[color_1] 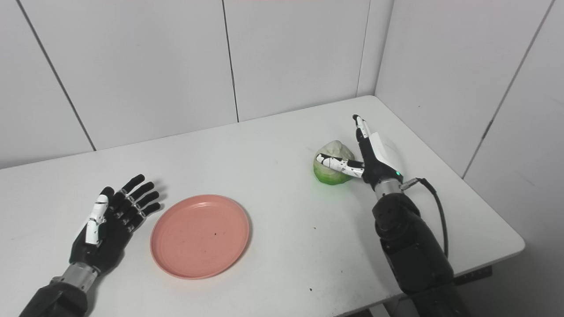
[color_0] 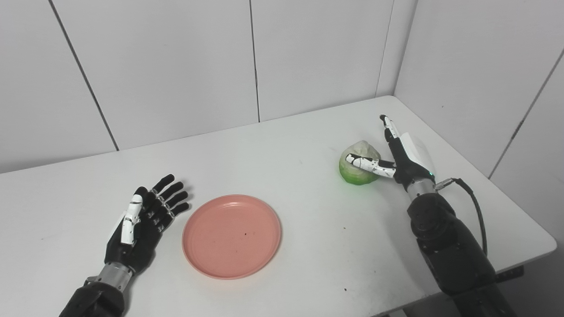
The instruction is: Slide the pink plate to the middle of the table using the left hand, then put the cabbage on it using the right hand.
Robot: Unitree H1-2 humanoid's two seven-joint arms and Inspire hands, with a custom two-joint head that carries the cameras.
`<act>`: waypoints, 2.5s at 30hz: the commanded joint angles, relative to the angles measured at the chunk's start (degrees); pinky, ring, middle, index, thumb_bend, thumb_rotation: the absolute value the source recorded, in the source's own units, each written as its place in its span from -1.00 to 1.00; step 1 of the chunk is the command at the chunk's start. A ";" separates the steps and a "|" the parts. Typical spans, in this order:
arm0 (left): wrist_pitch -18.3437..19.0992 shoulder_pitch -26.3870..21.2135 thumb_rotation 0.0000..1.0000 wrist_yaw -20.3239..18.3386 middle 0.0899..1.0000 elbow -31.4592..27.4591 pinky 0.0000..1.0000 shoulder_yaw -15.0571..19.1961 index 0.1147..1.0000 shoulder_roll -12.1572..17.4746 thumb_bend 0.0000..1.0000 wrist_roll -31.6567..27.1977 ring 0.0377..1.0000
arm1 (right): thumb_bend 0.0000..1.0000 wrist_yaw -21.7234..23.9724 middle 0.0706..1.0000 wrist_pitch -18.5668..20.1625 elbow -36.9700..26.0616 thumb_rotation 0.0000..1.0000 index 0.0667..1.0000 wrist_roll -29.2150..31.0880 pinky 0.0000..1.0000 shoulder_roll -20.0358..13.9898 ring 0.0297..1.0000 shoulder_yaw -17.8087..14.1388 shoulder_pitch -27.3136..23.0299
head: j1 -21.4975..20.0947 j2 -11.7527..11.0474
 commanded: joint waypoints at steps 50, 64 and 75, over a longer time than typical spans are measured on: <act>5.80 4.55 1.00 1.51 0.67 -0.61 0.64 -0.36 0.63 1.79 -0.02 1.18 0.67 | 1.00 -1.93 1.00 -0.98 4.20 0.25 1.00 1.98 0.79 -0.58 1.00 2.83 -4.46 | 0.27 1.27; 6.01 4.70 1.00 1.42 0.68 -0.93 0.66 -0.39 0.64 1.92 -0.01 1.09 0.68 | 1.00 -7.58 1.00 -4.28 7.73 0.05 1.00 1.42 0.74 0.47 0.95 2.50 -5.18 | 0.28 1.44; 6.34 4.69 1.00 1.30 0.69 -1.11 0.66 -0.49 0.65 1.95 -0.02 0.92 0.68 | 1.00 -8.84 0.79 -3.33 8.99 -0.25 0.85 3.55 0.61 1.41 0.76 1.96 -6.23 | 0.15 1.65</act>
